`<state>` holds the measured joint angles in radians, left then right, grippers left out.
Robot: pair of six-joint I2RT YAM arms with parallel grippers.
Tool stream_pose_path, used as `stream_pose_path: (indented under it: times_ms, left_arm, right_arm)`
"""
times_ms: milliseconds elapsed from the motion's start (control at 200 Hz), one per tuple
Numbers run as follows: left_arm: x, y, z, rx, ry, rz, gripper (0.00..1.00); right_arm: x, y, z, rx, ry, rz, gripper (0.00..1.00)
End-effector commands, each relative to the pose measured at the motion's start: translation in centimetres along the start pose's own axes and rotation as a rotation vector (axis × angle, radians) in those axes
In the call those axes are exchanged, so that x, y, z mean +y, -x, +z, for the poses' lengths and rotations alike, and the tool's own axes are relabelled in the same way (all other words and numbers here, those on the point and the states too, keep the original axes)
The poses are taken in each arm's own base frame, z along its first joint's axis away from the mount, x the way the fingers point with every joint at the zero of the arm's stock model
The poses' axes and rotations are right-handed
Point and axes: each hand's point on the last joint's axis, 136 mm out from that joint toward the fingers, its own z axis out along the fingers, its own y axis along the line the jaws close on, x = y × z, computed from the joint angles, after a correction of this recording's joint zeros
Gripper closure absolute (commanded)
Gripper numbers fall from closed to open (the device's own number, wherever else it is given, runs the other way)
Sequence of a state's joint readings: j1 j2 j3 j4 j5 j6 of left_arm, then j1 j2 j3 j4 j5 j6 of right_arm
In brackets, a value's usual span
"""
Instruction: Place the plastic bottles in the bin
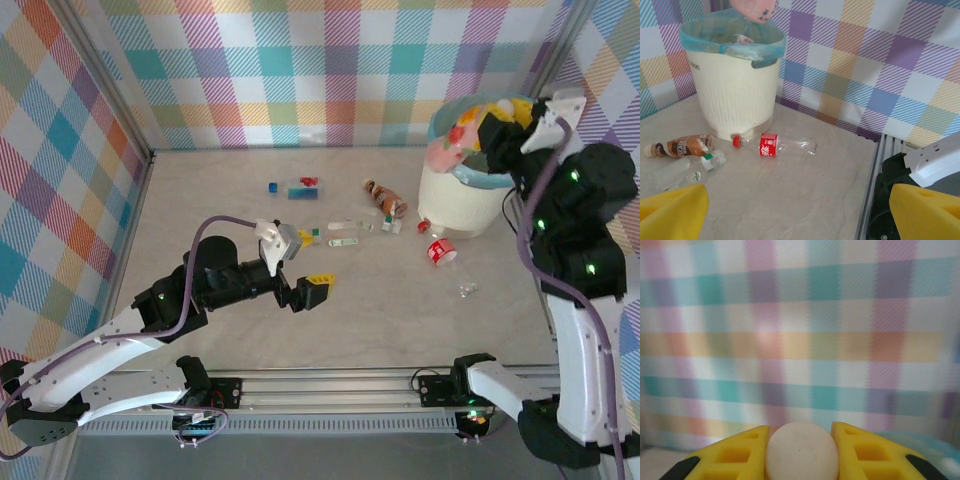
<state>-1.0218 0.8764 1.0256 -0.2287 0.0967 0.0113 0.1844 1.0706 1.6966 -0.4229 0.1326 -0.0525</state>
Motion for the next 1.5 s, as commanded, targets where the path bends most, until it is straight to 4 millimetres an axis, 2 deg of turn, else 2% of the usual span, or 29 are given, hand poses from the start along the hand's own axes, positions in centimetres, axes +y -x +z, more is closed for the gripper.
stream_pose_path:
  times_ms: [0,130,235,315,430,515,570,655,710,875,1000,1245,1495]
  left_arm:
    - [0.1,-0.3,-0.3,-0.003,0.019,-0.004,0.07]
    - [0.2,-0.6,0.0,-0.001,0.021,-0.004,0.06]
    - [0.3,-0.9,0.3,0.008,0.021,-0.004,0.06]
    - [0.1,-1.1,0.5,0.022,0.013,-0.006,0.06]
    - [0.1,-1.2,0.6,0.032,0.012,-0.004,0.06]
    - [0.1,-1.1,0.6,0.027,0.013,0.0,0.06]
    - [0.2,-1.2,0.8,0.028,0.014,0.003,0.06]
    - [0.3,-1.4,1.0,0.033,0.018,0.005,0.06]
    - [0.4,-1.6,1.3,0.038,0.023,0.005,0.06]
    - [0.4,-1.8,1.9,0.047,0.019,-0.009,0.06]
    - [0.2,-2.0,2.0,0.055,0.008,-0.016,0.06]
    - [0.3,-2.4,2.1,0.064,0.013,-0.019,0.06]
    - [0.4,-2.4,2.1,0.072,0.019,-0.012,0.06]
  right_arm:
    - [-4.3,-1.9,2.8,0.078,-0.255,-0.225,0.91]
    - [-5.3,-4.9,5.4,0.127,-0.315,-0.303,0.92]
    - [-5.4,-6.4,6.2,0.119,-0.325,-0.316,0.94]
    - [-5.3,-6.3,6.2,0.105,-0.323,-0.297,0.94]
    - [-5.3,-4.7,5.9,0.064,-0.326,-0.281,0.94]
    - [-5.5,-4.1,6.4,0.064,-0.338,-0.307,0.94]
    - [-5.6,-4.5,7.1,0.086,-0.34,-0.327,0.93]
    - [-5.7,-6.8,8.0,0.157,-0.334,-0.335,0.88]
    - [-5.7,-9.3,8.3,0.233,-0.327,-0.309,0.85]
    - [-5.4,-16.4,7.2,0.399,-0.318,-0.177,0.84]
    - [-6.3,-20.5,6.7,0.495,-0.373,-0.174,0.84]
    - [-7.9,-25.3,7.2,0.609,-0.42,-0.134,0.81]
    - [-9.5,-28.2,8.0,0.676,-0.425,-0.031,0.73]
